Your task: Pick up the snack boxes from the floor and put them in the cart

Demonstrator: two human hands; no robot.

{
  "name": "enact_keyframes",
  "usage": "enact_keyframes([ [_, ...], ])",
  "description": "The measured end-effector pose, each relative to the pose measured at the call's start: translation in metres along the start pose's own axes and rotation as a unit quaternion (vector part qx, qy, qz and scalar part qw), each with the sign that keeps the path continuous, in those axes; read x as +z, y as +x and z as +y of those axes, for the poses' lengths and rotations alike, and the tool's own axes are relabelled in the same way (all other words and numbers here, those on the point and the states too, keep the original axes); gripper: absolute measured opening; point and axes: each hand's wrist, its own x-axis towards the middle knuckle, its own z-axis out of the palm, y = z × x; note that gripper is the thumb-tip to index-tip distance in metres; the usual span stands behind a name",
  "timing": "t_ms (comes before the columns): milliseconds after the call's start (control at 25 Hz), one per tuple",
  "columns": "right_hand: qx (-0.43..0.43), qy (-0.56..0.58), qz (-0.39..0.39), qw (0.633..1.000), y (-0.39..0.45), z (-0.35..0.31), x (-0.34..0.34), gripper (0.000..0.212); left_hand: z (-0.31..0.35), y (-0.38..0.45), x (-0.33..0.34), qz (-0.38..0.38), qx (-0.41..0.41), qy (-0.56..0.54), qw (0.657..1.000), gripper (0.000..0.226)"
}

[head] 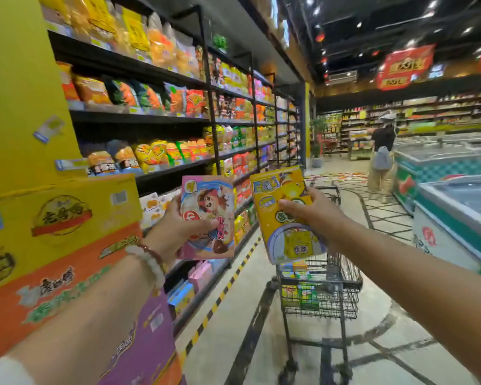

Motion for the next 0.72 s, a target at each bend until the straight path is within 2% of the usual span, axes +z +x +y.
enact_keyframes([
  [200, 0.040, -0.011, 0.094, 0.995, 0.067, 0.054, -0.074, 0.063, -0.081, 0.122, 0.061, -0.087, -0.035, -0.041, 0.995, 0.092],
  [320, 0.061, -0.024, 0.131, 0.989, 0.112, 0.101, -0.122, 0.044, -0.145, 0.187, 0.106, -0.104, -0.065, -0.059, 0.991, 0.082],
  [440, 0.086, -0.008, 0.140, 0.986, 0.164, 0.152, -0.161, 0.022, -0.206, 0.240, 0.142, -0.108, -0.096, -0.069, 0.987, 0.091],
  [480, 0.101, 0.000, 0.141, 0.985, 0.181, 0.169, -0.172, 0.016, -0.226, 0.258, 0.152, -0.101, -0.103, -0.076, 0.987, 0.087],
  [600, 0.156, 0.014, 0.144, 0.977, 0.230, 0.226, -0.199, 0.015, -0.281, 0.302, 0.175, -0.097, -0.140, -0.084, 0.982, 0.068],
  [640, 0.174, 0.015, 0.143, 0.974, 0.246, 0.244, -0.205, 0.018, -0.299, 0.316, 0.179, -0.098, -0.153, -0.079, 0.980, 0.070],
  [720, 0.206, 0.020, 0.137, 0.969, 0.279, 0.278, -0.216, 0.010, -0.335, 0.347, 0.185, -0.091, -0.189, -0.067, 0.975, 0.088],
])
